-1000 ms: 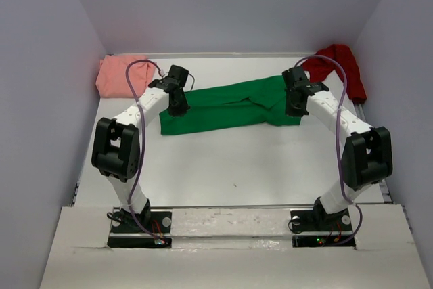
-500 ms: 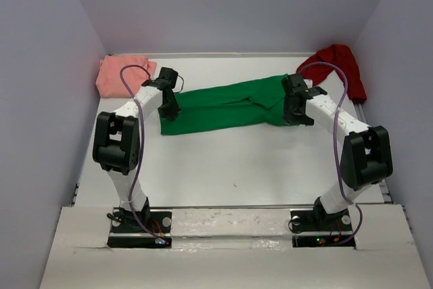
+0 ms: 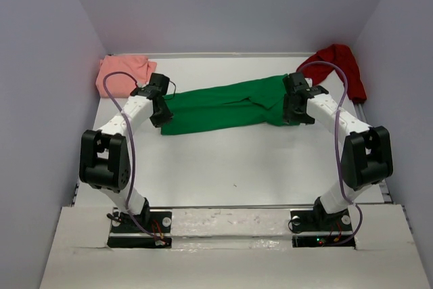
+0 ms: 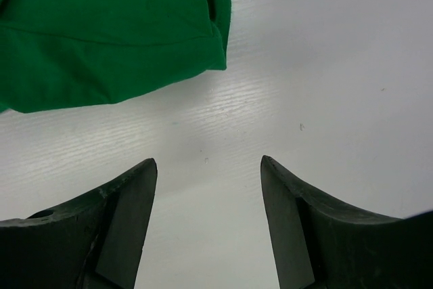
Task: Fold and stack the t-shirts
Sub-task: Fold the tshirt
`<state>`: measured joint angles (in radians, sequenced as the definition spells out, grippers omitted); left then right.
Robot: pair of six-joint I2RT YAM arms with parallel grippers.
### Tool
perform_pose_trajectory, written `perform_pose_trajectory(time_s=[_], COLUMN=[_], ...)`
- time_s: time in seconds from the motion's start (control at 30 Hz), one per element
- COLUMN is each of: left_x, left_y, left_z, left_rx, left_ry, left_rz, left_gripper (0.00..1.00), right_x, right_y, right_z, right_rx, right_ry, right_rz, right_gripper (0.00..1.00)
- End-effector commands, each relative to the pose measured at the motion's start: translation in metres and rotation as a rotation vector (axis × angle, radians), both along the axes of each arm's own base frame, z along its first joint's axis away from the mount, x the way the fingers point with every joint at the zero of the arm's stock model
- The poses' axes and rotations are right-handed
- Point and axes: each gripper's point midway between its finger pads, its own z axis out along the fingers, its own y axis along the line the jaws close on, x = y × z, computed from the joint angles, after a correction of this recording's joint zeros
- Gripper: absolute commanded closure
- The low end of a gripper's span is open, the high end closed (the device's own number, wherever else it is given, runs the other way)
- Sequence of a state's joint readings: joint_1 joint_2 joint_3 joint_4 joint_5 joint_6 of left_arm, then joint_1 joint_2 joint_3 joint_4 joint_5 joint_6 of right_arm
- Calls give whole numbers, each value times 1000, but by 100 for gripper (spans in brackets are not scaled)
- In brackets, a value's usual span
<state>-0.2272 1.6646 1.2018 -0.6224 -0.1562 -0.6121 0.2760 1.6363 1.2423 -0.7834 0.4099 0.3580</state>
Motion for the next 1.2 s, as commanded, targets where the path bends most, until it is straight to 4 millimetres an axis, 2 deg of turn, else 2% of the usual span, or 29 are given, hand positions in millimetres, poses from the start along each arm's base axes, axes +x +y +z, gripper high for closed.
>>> perform_pose_trajectory(time_s=[0.0, 0.07, 0.17, 0.2, 0.3, 0.43, 0.83, 1.0, 1.17], left_x=[-11, -13, -17, -18, -17, -13, -1, 5, 16], left_y=[14, 17, 14, 13, 10, 11, 32, 31, 29], left_z=[21, 17, -1, -4, -11, -11, -20, -29, -29], left_rx=[51, 58, 28, 16, -12, -5, 46, 35, 21], left_ry=[-47, -44, 9, 26, 41, 36, 58, 73, 66], left_rz=[54, 66, 52, 51, 44, 42, 57, 47, 32], left_gripper=[68, 68, 66, 60, 59, 53, 53, 53, 53], right_x=[18, 20, 22, 21, 21, 17, 11, 11, 13], right_y=[5, 3, 5, 5, 4, 6, 5, -4, -7], right_z=[18, 19, 28, 30, 38, 36, 29, 27, 23], right_rx=[24, 27, 41, 42, 61, 72, 76, 48, 47], right_ry=[-66, -70, -93, -101, -124, -124, -108, -94, -86], right_rz=[23, 23, 37, 41, 49, 58, 40, 8, -9], right_gripper=[32, 32, 32, 32, 32, 32, 32, 32, 32])
